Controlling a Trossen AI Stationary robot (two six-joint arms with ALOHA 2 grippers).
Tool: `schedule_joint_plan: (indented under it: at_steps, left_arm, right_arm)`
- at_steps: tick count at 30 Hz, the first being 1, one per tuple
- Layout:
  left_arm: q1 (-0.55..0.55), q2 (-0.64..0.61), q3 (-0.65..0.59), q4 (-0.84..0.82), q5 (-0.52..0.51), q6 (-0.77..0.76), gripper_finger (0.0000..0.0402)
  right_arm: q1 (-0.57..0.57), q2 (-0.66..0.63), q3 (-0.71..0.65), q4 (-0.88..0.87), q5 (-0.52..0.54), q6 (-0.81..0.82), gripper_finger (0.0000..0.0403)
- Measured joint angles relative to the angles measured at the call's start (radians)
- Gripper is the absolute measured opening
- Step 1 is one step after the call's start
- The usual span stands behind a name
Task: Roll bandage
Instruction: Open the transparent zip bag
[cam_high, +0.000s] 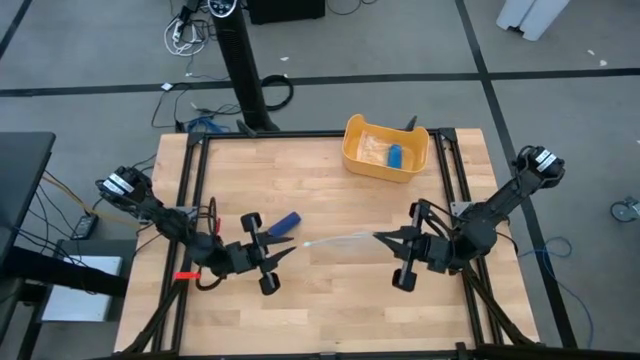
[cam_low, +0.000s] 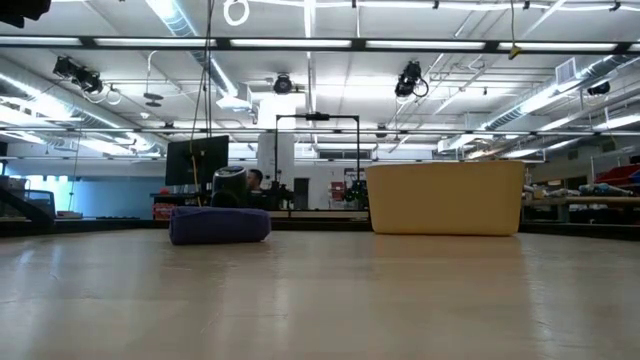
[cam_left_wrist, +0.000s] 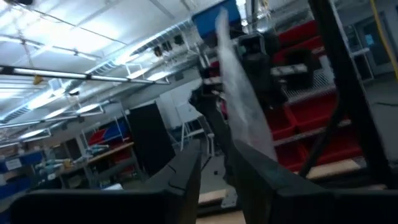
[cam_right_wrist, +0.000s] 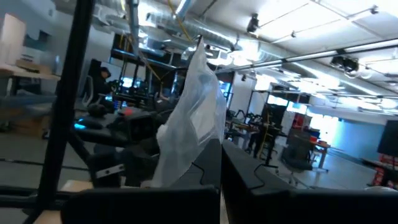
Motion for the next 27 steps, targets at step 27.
schedule_joint_plan:
  at_steps: [27]
  left_arm:
    - [0.017, 0.000, 0.164, -0.240, 0.114, -0.087, 0.0096]
  right_arm:
    - [0.000, 0.003, 0.000, -0.006, -0.068, 0.035, 0.0000]
